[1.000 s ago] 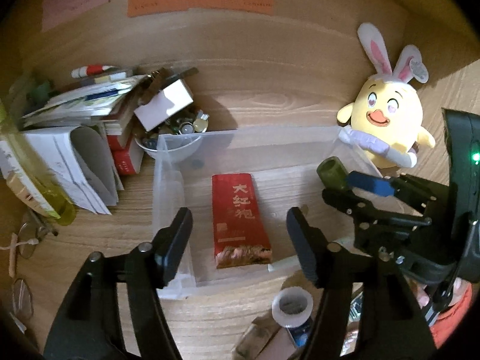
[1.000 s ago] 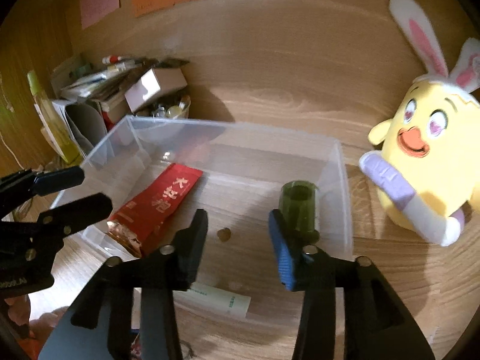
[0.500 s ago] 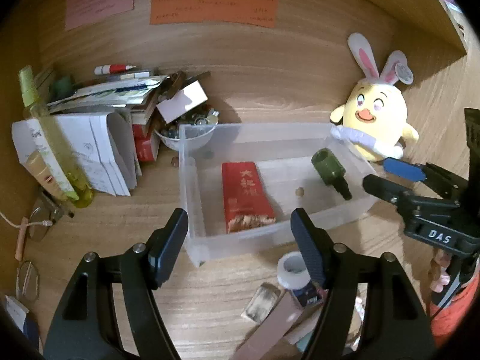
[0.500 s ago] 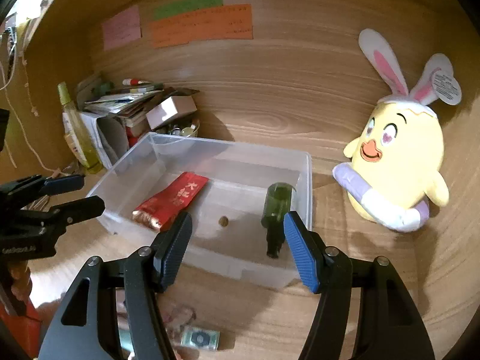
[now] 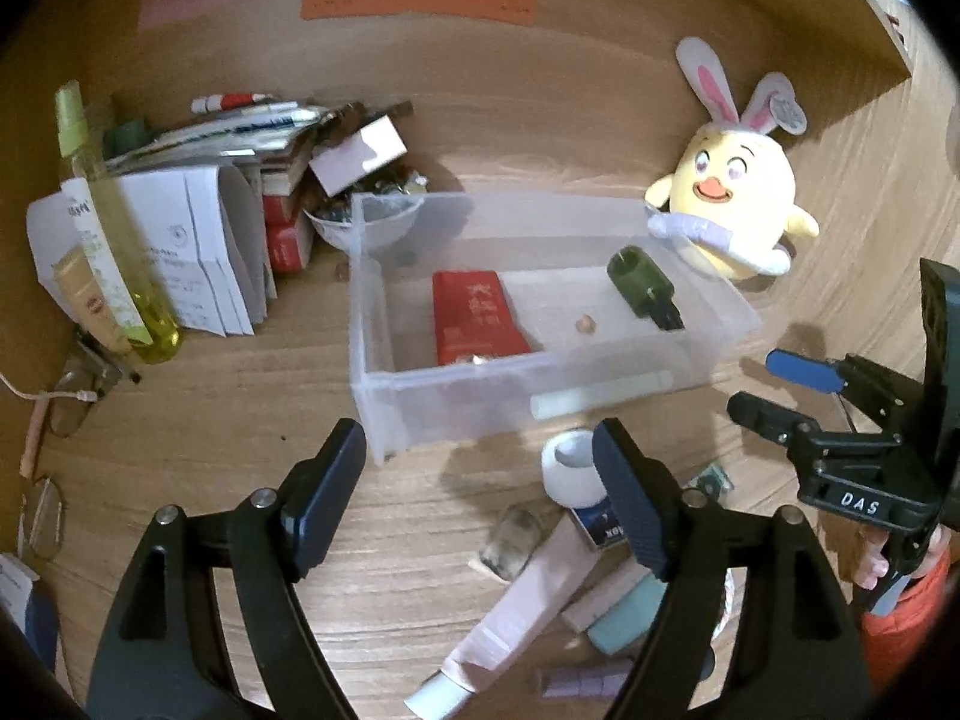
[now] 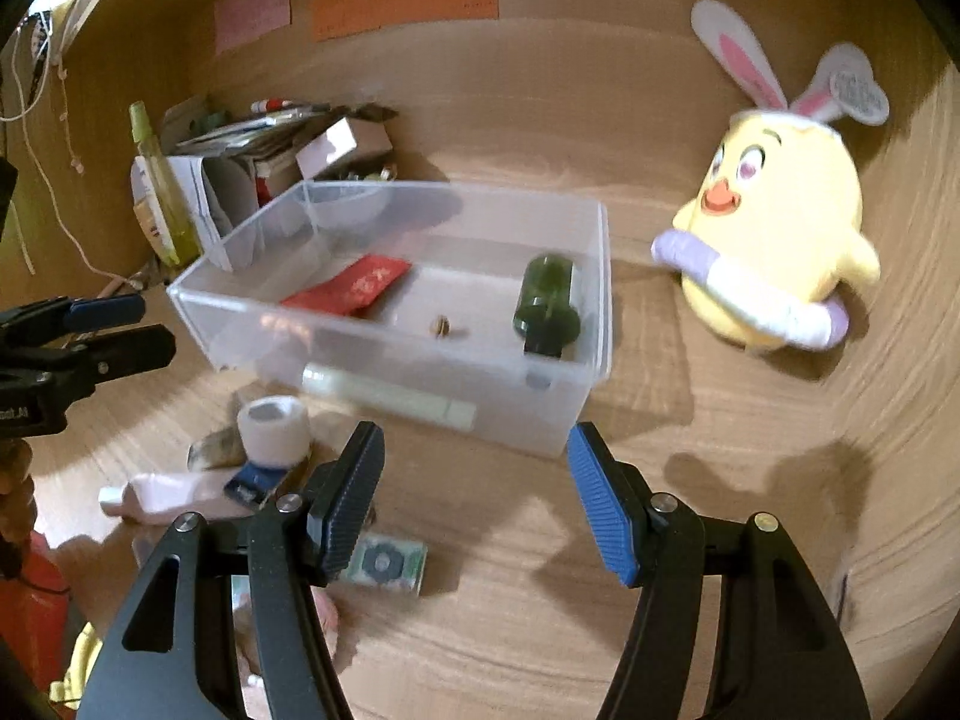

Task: Organize objects
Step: 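Grasp the white tape roll with the left tool while the right tool grasps the square badge, then carry the tape roll and badge into the clear box and release them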

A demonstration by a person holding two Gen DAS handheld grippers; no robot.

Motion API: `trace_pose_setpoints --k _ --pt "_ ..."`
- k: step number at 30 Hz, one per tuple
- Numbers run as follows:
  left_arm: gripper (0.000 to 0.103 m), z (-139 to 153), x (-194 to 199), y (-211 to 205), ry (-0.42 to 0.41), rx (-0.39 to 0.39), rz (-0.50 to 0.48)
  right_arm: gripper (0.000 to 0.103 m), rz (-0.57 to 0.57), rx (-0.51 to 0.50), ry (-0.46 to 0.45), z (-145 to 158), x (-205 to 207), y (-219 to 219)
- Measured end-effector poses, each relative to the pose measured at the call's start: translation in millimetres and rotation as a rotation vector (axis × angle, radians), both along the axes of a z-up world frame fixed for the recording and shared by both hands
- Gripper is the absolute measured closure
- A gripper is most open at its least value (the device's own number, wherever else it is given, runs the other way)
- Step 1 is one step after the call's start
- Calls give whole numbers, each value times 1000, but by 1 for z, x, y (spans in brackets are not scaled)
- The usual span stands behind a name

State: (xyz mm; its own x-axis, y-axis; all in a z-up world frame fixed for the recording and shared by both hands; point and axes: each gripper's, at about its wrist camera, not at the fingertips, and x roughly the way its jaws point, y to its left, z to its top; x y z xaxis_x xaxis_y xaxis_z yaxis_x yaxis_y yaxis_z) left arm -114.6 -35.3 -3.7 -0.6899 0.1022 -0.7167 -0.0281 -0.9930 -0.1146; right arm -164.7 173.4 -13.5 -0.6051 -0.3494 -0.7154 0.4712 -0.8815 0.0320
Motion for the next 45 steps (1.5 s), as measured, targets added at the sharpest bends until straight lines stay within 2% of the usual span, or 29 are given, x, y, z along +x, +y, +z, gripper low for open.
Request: trace_pose_setpoints --k 5,12,23,28,31,36,37,42,45 --pt "25 -12 -8 10 -34 14 -17 43 5 23 -60 -20 2 -1" --pt "25 -29 -18 27 -79 0 -58 43 27 -6 -108 -28 11 1" --pt "25 -43 -31 43 -128 4 -91 43 72 4 -149 -40 17 -8" --pt "30 -46 -37 46 -138 8 -91 43 101 28 -158 -41 19 -13" --pt "37 -48 -39 48 -148 15 -95 47 104 25 -159 -41 19 -13" --pt "43 -52 -43 49 -159 27 -97 70 97 26 -147 -42 19 -14" --pt "44 -52 -44 49 -162 34 -99 71 97 23 -144 -41 19 -14" --pt "62 -54 -45 51 -163 33 -99 72 79 22 -117 -38 20 -11" --pt "64 -54 -44 51 -150 29 -96 72 70 15 -110 -36 18 -9"
